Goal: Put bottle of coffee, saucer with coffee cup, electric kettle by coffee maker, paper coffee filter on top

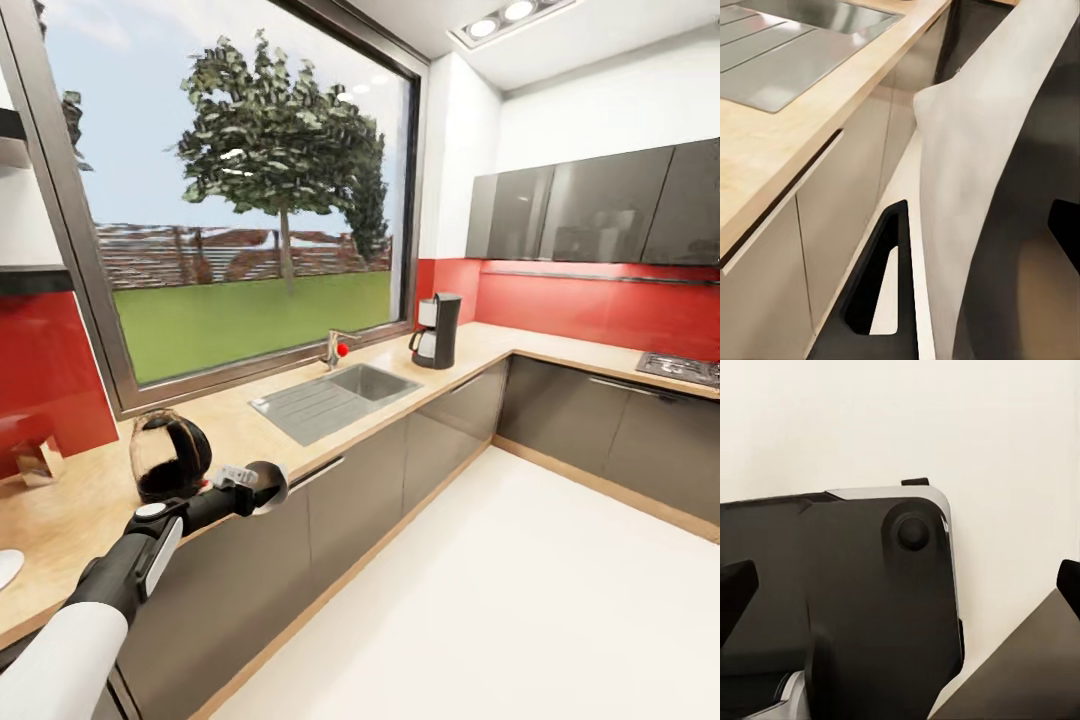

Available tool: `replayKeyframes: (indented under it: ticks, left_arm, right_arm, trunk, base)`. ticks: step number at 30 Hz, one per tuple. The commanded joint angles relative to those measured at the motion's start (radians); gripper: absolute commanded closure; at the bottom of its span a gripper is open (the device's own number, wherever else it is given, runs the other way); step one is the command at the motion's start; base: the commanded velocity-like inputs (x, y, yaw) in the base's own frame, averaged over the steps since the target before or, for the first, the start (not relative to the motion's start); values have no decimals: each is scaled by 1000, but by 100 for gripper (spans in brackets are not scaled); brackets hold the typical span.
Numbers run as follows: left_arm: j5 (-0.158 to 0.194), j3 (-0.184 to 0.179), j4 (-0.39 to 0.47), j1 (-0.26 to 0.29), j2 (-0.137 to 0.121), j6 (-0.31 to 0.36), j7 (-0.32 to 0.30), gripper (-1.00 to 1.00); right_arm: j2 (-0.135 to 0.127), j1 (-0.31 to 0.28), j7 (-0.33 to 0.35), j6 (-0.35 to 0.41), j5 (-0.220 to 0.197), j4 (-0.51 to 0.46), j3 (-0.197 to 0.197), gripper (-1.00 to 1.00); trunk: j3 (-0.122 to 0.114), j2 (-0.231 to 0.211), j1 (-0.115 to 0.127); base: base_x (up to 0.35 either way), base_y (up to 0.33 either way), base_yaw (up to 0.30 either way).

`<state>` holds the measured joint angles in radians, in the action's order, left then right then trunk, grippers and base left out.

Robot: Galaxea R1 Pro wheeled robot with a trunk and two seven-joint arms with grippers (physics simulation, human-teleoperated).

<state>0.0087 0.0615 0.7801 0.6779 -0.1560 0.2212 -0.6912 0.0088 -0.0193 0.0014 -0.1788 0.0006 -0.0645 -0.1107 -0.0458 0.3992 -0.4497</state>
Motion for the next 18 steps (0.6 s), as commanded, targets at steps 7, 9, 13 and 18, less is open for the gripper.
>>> replayKeyframes:
  ticks: [7, 9, 13, 18]
  left_arm:
    - [1, 3, 1, 0, 1, 9, -5, 100]
    - [1, 3, 1, 0, 2, 9, -5, 100]
    - [1, 3, 1, 0, 3, 9, -5, 100]
    - [0, 3, 1, 0, 4, 10, -4, 100]
  right_arm:
    - [1, -1, 0, -4, -1, 0, -7, -100]
    - [1, 0, 0, -4, -1, 0, -7, -100]
    - [1, 0, 0, -4, -1, -3, -7, -100]
    - [1, 0, 0, -4, -1, -6, -7, -100]
  trunk:
    - [11, 1, 0]
    - [14, 1, 0]
    - [21, 1, 0]
    - [29, 1, 0]
  base:
    - [38, 0, -93]
    - [188, 0, -78]
    - [269, -37, -77]
    - [287, -122, -75]
